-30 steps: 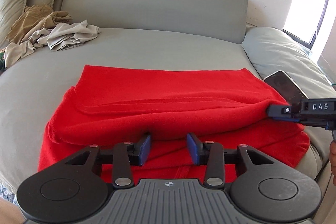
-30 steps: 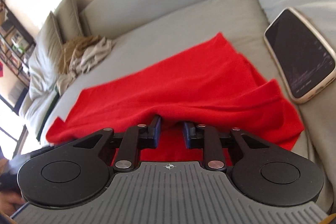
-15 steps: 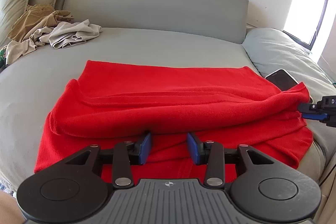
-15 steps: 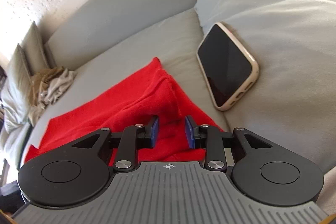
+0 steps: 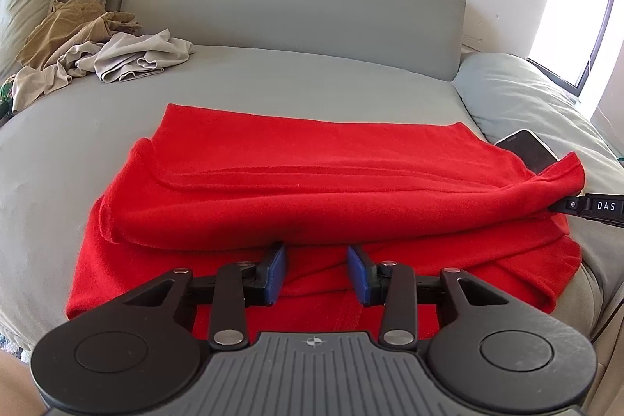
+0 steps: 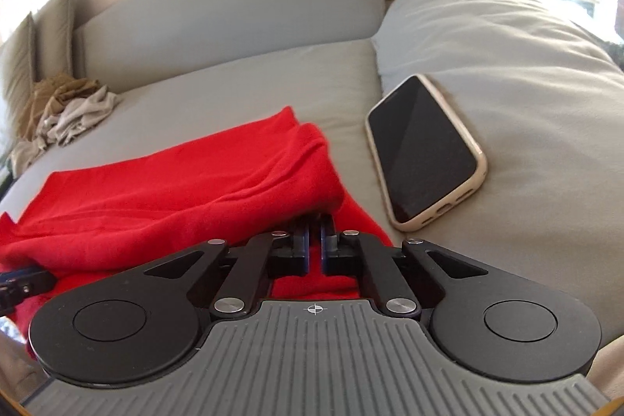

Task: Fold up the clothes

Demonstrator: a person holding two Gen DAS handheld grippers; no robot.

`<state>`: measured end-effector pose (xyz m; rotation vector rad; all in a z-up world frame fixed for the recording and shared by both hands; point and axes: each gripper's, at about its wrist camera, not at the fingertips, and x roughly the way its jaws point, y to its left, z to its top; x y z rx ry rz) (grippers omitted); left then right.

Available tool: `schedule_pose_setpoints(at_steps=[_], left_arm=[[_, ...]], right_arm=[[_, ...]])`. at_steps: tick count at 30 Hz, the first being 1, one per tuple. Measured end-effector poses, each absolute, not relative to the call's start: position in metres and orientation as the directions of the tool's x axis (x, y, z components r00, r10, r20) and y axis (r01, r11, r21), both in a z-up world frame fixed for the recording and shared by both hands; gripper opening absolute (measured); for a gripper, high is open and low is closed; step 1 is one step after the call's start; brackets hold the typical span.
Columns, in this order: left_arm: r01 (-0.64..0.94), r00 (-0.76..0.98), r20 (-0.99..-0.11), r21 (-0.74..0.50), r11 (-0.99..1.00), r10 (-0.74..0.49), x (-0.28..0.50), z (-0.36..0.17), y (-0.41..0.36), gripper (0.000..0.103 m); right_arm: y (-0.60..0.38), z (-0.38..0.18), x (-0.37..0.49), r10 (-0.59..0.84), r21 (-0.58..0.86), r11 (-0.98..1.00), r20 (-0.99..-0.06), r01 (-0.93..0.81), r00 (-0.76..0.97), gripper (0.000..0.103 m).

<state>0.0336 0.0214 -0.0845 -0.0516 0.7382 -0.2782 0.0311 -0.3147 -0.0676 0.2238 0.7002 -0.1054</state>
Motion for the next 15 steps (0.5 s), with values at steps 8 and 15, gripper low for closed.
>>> schedule_pose_setpoints(at_steps=[8,15], left_arm=[[0.262,0.697,-0.675,-0.078,0.962,-0.244,0.023,-0.074,0.018,0.038],[0.224,0.751,-0.606,-0.141,0.964,-0.263,-0.003,-0.029,0.064,0.047]], right_arm=[[-0.329,-0.071,0.034,-0.056,0.157,0.955,-0.74,0.253,0.67,0.013],[-0.348,-0.04,-0.003,0.002,0.284,0.925,-0.669,0.254,0.743,0.053]])
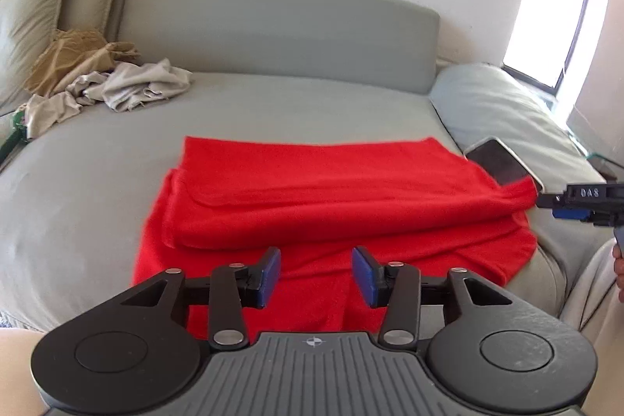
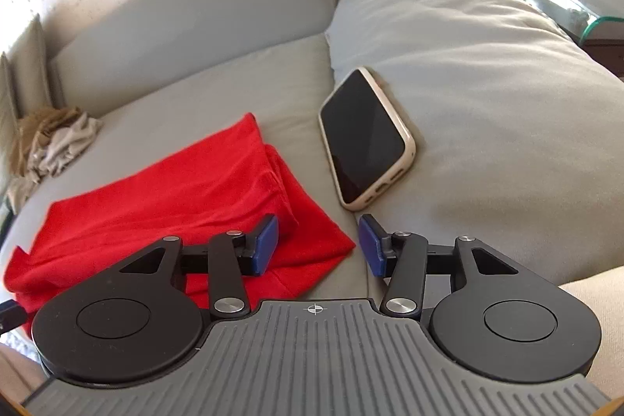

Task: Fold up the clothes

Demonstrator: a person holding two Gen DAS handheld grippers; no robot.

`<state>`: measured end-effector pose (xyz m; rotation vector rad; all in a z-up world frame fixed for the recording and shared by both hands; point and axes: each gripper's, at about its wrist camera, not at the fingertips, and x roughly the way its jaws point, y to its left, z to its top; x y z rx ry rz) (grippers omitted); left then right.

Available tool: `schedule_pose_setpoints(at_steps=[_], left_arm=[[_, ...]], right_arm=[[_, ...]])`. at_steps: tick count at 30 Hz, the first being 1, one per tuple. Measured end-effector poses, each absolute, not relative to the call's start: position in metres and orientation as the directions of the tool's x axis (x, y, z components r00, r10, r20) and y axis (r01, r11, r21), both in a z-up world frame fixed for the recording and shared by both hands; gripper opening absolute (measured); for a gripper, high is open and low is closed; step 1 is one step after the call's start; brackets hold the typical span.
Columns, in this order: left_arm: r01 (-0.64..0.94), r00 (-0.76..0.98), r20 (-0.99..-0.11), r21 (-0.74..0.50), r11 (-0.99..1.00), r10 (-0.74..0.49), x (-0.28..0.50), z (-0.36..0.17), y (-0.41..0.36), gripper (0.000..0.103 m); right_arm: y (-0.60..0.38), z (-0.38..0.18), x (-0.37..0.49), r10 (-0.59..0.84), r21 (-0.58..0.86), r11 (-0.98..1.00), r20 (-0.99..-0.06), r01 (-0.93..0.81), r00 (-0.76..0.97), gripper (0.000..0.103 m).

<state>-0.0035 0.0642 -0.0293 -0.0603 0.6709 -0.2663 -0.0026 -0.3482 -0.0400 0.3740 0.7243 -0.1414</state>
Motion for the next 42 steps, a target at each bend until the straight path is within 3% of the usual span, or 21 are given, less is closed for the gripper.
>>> schedule_pose_setpoints(at_steps=[5,12,13,14,15,18,24,31,32,34,35,36,39,42], left_arm=[[0.068,0.759,-0.635,-0.142,0.988,-0.143,0.047,-0.031,0.1,0.046],[0.149,0.737,-0.663,-0.034,0.988,-0.134,0.068,-0.047,0.085,0.046],[0.154,0.746,-0.653,-0.022,0.988,-0.131,0.068,-0.048,0.083,0.044],[0.161,0.757,-0.641,-0.01,0.987,-0.13,0.067,-0.048,0.081,0.019],[0.168,0.767,-0.629,0.002,0.986,-0.13,0.066,-0.048,0.079,0.004],[0.144,0.822,-0.557,0.006,0.989,-0.117,0.054,-0.039,0.08,0.003],[0.033,0.854,-0.517,-0.064,0.997,-0.062,0.021,-0.034,0.096,0.003],[-0.127,0.753,-0.657,-0.124,0.984,0.014,-0.001,-0.046,0.105,0.007],[-0.163,0.735,-0.677,-0.135,0.977,0.029,-0.005,-0.045,0.109,0.014],[-0.229,0.718,-0.693,-0.156,0.961,0.059,-0.017,-0.04,0.118,0.015],[-0.257,0.724,-0.686,-0.168,0.952,0.074,-0.023,-0.035,0.123,0.018],[-0.274,0.741,-0.664,-0.166,0.947,0.097,-0.028,-0.03,0.125,0.018],[-0.191,0.808,-0.583,-0.124,0.974,0.085,-0.024,-0.015,0.112,0.02],[0.034,0.777,-0.62,-0.137,0.99,-0.113,0.012,-0.021,0.078,0.028]], right_arm=[[-0.37,-0.044,0.018,0.142,0.471,0.855,-0.615,0.217,0.776,0.053],[-0.359,-0.057,0.04,0.163,0.405,0.904,-0.624,0.138,0.764,0.05],[-0.355,-0.057,0.042,0.157,0.38,0.917,-0.624,0.122,0.765,0.042],[-0.35,-0.056,0.044,0.149,0.35,0.931,-0.621,0.102,0.769,0.03],[-0.345,-0.055,0.045,0.136,0.316,0.945,-0.62,0.087,0.773,0.009],[-0.337,-0.048,0.04,0.092,0.256,0.963,-0.595,0.08,0.799,0.007],[-0.341,-0.043,0.023,0.071,0.258,0.961,-0.583,0.101,0.81,0.007],[-0.345,-0.041,0.001,0.087,0.293,0.947,-0.632,0.134,0.77,0.008],[-0.347,-0.04,-0.003,0.085,0.308,0.938,-0.647,0.158,0.758,0.011],[-0.352,-0.035,-0.017,0.046,0.329,0.914,-0.664,0.237,0.746,0.02],[-0.353,-0.031,-0.025,0.019,0.33,0.907,-0.653,0.262,0.757,0.027],[-0.354,-0.026,-0.033,-0.007,0.331,0.9,-0.64,0.284,0.768,0.043],[-0.343,-0.014,-0.028,0.013,0.323,0.917,-0.611,0.234,0.791,0.043],[-0.325,-0.011,0.004,0.129,0.349,0.928,-0.625,0.128,0.77,0.037]])
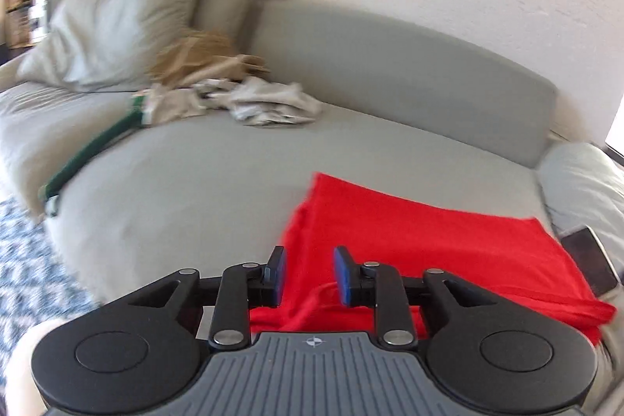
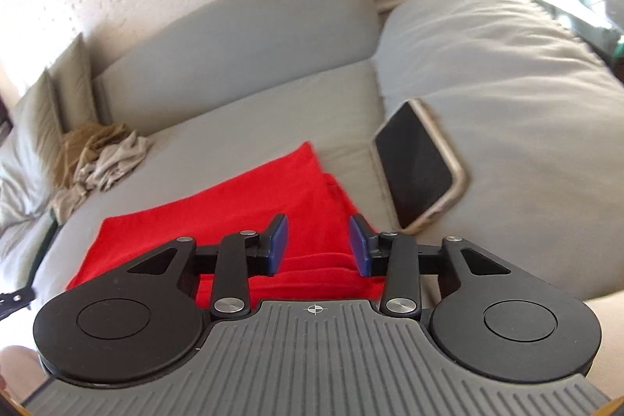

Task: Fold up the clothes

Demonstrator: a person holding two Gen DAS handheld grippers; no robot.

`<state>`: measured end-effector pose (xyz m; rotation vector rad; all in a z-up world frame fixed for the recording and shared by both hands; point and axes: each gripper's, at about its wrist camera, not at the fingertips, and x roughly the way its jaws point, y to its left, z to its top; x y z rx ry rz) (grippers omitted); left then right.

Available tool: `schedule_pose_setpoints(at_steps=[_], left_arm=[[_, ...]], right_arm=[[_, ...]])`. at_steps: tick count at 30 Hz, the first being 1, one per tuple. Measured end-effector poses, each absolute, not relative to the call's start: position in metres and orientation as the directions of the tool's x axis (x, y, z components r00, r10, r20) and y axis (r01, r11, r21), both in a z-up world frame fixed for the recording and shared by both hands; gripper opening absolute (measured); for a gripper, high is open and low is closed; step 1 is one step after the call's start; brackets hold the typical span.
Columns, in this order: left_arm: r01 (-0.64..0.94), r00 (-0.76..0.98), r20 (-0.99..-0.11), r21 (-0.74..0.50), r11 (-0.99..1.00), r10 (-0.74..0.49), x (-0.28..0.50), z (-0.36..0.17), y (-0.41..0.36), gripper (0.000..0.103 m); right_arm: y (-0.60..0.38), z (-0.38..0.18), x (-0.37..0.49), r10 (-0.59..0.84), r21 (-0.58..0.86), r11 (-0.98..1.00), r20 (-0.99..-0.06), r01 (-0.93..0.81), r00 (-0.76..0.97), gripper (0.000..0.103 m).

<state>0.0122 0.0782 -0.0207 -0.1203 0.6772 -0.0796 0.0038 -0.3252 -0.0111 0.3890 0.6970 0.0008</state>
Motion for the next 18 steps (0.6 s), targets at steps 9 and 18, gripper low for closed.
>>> schedule_pose_setpoints(at_steps=[9,18], left_arm=[[0.352,0.49,-0.814,-0.144,0.925,-0.313,0.085,-0.059,0.024,0.021],[0.451,0.484,-0.749,-0.23,0.862,-0.453,-0.005,-0.006,0.087,0.032]], right_arm=[[-0.287,-0.05,0.111,0.325,0.379,0.922,-0.869,0.078,0.372,0.049],[-0.302,0.019,0.011,0.479,0.464,0.877,-0.828,-0.123,0.292,0.065]])
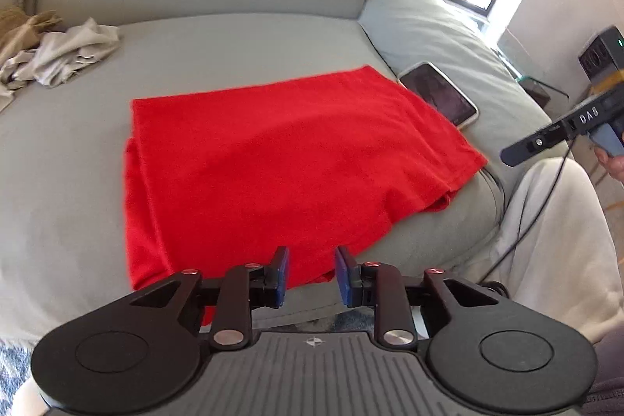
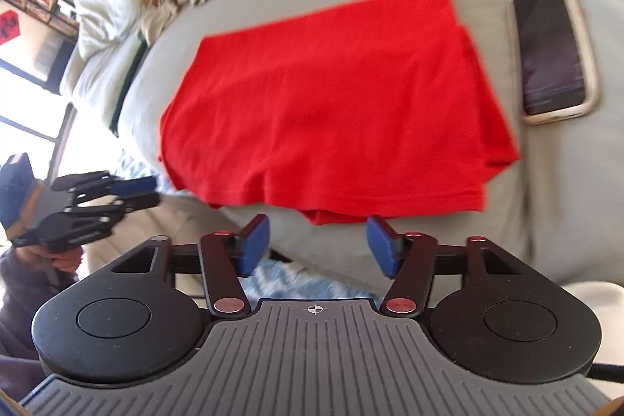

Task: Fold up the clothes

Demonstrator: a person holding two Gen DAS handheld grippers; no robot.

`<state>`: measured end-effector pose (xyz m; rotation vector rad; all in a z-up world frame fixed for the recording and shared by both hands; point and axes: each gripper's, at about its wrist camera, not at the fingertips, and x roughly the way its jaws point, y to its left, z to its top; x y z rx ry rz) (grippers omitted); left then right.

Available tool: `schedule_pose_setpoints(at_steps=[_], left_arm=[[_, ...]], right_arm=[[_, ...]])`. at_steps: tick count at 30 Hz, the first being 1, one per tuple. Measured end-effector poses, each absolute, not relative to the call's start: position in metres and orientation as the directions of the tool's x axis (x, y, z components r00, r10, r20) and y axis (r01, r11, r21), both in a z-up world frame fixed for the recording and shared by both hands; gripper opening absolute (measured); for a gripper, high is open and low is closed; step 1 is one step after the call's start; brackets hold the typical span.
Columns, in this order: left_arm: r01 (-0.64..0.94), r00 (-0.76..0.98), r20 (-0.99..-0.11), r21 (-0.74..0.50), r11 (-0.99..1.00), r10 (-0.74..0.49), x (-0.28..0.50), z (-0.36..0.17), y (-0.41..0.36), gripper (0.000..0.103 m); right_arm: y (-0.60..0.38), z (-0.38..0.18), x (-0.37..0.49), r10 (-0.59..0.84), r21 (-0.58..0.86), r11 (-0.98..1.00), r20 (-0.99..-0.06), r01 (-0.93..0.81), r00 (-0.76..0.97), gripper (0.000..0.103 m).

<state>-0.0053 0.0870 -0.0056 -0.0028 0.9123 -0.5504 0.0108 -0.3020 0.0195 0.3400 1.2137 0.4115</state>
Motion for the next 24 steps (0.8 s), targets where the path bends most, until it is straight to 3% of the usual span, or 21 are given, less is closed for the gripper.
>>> schedule_pose_setpoints(at_steps=[3,5,6,7,11,15,19,24], left_arm=[[0.33,0.581,-0.693,-0.278,0.902,-0.426,-0.002,-0.006,0.097,0.033],[0.314,0.605,-0.671,-0.292,0.903,-0.427,0.002,-0.014,0.077,0.032],[0.31,0.615,-0.661,-0.298,0.903,-0.43,0.004,-0.018,0.065,0.032],[0.306,0.625,-0.651,-0.304,0.902,-0.431,0.006,-0.023,0.054,0.032],[0.407,0.622,-0.669,-0.167,0.898,-0.407,0.004,-0.058,-0.006,0.03],[0.522,0.549,-0.774,0.022,0.853,-0.316,-0.016,-0.072,-0.026,0.033],[0.475,0.524,-0.785,-0.055,0.878,-0.332,-0.018,-0.044,0.013,0.035],[0.235,0.688,-0.666,-0.173,0.956,-0.29,0.008,-0.015,0.068,0.045]], right_arm=[[-0.308,0.021,0.003,0.441,0.454,0.888,-0.791,-0.075,0.425,0.063],[-0.303,0.014,0.008,0.418,0.456,0.889,-0.762,-0.048,0.495,0.048],[-0.301,0.01,0.01,0.406,0.457,0.889,-0.747,-0.037,0.527,0.033],[-0.293,0.001,0.015,0.404,0.454,0.89,-0.738,-0.044,0.54,0.027],[-0.254,-0.04,0.03,0.359,0.393,0.918,-0.76,-0.056,0.542,0.027],[-0.228,-0.047,0.011,0.309,0.265,0.951,-0.806,-0.159,0.505,0.036],[-0.244,-0.023,-0.011,0.307,0.251,0.951,-0.833,-0.181,0.46,0.05],[-0.284,0.011,-0.014,0.269,0.298,0.952,-0.695,-0.073,0.667,0.078]])
